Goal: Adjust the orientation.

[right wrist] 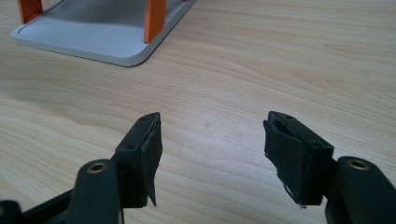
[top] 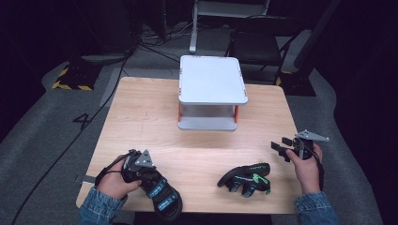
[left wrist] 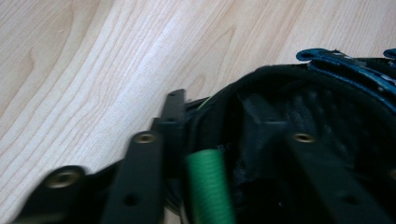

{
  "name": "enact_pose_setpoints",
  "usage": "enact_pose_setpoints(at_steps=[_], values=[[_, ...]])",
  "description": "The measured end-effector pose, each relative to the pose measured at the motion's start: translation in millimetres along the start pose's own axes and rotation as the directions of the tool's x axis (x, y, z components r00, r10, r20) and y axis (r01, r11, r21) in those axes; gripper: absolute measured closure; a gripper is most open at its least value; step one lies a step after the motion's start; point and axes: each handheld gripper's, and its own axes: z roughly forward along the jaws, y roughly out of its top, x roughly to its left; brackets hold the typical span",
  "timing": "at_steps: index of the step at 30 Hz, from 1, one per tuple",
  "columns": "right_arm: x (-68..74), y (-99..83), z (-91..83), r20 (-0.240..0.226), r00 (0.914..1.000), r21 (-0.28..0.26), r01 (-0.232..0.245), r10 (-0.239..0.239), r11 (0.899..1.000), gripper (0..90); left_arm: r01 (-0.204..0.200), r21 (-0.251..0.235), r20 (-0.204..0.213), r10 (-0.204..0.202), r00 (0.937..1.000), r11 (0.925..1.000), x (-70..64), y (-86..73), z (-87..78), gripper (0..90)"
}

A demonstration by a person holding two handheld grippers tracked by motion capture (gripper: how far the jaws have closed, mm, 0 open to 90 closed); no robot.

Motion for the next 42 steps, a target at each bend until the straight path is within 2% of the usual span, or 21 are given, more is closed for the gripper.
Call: enact_pose_setpoints(at_steps=[2, 7, 9, 11, 14, 15, 16, 17, 18, 21, 23, 28, 30, 31, 32, 35, 36, 37, 39, 41, 42], values=[[0.2, -0.1, 0.4, 0.000, 1.0000, 0.002, 0.000, 0.000, 1.000, 37.8, 0.015, -0.001, 0.012, -0.015, 0.9998, 0.9999, 0.0, 2.6, -1.5, 78.3], [0.5, -0.4, 0.1, 0.004, 1.0000, 0.001, -0.002, 0.002, 1.000, 37.8, 0.083, -0.038, 0.021, -0.082, 0.9964, 0.9959, -2.9, 14.3, -3.6, 83.2], [0.1, -1.2, -0.7, 0.003, 1.0000, 0.000, 0.000, 0.000, 1.000, 37.8, 0.133, -0.110, 0.005, -0.133, 0.9911, 0.9851, -1.4, 19.5, -6.4, 84.1], [-0.9, -2.9, -2.5, 0.007, 1.0000, -0.002, -0.003, 0.003, 1.000, 37.9, 0.189, -0.210, -0.037, -0.201, 0.9788, 0.9592, 1.2, 24.8, -8.7, 84.2], [-2.4, -5.7, -6.1, 0.015, 0.9998, -0.006, -0.013, 0.013, 1.000, 38.0, 0.301, -0.364, -0.105, -0.360, 0.9271, 0.8814, 7.3, 30.8, -8.0, 84.0], [-3.0, -6.3, -7.1, 0.017, 0.9998, -0.008, -0.012, 0.012, 1.000, 38.1, 0.350, -0.398, -0.124, -0.428, 0.8950, 0.8478, 10.7, 31.1, -3.3, 83.7], [-3.4, -7.7, -8.8, 0.022, 0.9996, -0.010, -0.016, 0.016, 1.000, 38.1, 0.383, -0.398, -0.129, -0.464, 0.8763, 0.8336, 12.6, 31.2, 0.3, 83.4], [-3.8, -8.6, -9.7, 0.023, 0.9996, -0.010, -0.016, 0.016, 1.000, 38.1, 0.407, -0.394, -0.134, -0.489, 0.8619, 0.8243, 15.4, 30.5, 7.5, 82.5], [-3.9, -10.0, -10.6, 0.024, 0.9995, -0.008, -0.018, 0.018, 1.000, 38.1, 0.435, -0.364, -0.140, -0.510, 0.8484, 0.8234, 18.0, 29.5, 18.1, 81.1], [-4.8, -14.0, -12.4, 0.034, 0.9993, 0.004, -0.014, 0.014, 1.000, 38.1, 0.466, -0.293, -0.192, -0.528, 0.8269, 0.8351, 23.0, 24.8, 31.9, 78.4], [-5.3, -15.6, -14.0, 0.038, 0.9992, 0.007, -0.016, 0.015, 1.000, 38.1, 0.514, -0.288, -0.129, -0.564, 0.8155, 0.8081, 26.4, 20.9, 29.4, 78.4], [-6.9, -16.7, -14.8, 0.041, 0.9990, 0.006, -0.019, 0.019, 1.000, 38.1, 0.537, -0.164, -0.076, -0.553, 0.8294, 0.8274, 19.7, 24.2, 15.4, 69.9], [-6.7, -16.1, -14.4, 0.037, 0.9992, 0.003, -0.016, 0.016, 1.000, 38.1, 0.548, -0.112, -0.032, -0.554, 0.8318, 0.8290, 13.3, 28.0, 10.8, 67.3], [-6.4, -15.7, -14.1, 0.037, 0.9992, 0.004, -0.016, 0.016, 1.000, 38.1, 0.536, -0.085, -0.017, -0.539, 0.8418, 0.8397, 10.4, 29.8, 9.9, 67.2], [-6.2, -15.2, -13.5, 0.035, 0.9993, 0.002, -0.012, 0.012, 1.000, 38.1, 0.536, -0.059, 0.007, -0.536, 0.8440, 0.8424, 7.2, 31.1, 10.1, 67.5], [-4.5, -12.5, -12.0, 0.033, 0.9994, 0.000, -0.013, 0.013, 1.000, 38.1, 0.533, 0.037, 0.108, -0.533, 0.8391, 0.8455, -2.2, 33.1, 17.4, 66.1], [-3.7, -11.3, -11.4, 0.033, 0.9995, -0.003, -0.006, 0.006, 1.000, 38.0, 0.513, 0.062, 0.120, -0.517, 0.8476, 0.8561, -5.0, 34.1, 21.0, 64.2], [-2.6, -10.1, -10.9, 0.030, 0.9996, -0.003, 0.000, 0.000, 1.000, 38.0, 0.490, 0.070, 0.103, -0.495, 0.8628, 0.8689, -7.2, 35.8, 23.3, 59.7], [-0.2, -8.0, -8.9, 0.027, 0.9996, -0.002, 0.011, -0.011, 1.000, 37.9, 0.487, 0.043, 0.098, -0.489, 0.8671, 0.8725, -8.4, 37.0, 23.0, 53.0], [0.4, -7.2, -7.3, 0.024, 0.9996, 0.003, 0.018, -0.018, 1.000, 37.8, 0.440, -0.035, 0.082, -0.436, 0.8963, 0.8975, -8.6, 37.1, 21.1, 40.5], [0.6, -7.0, -6.6, 0.022, 0.9996, 0.004, 0.017, -0.017, 1.000, 37.8, 0.421, -0.059, 0.061, -0.418, 0.9065, 0.9051, -8.9, 38.1, 18.7, 37.1]])
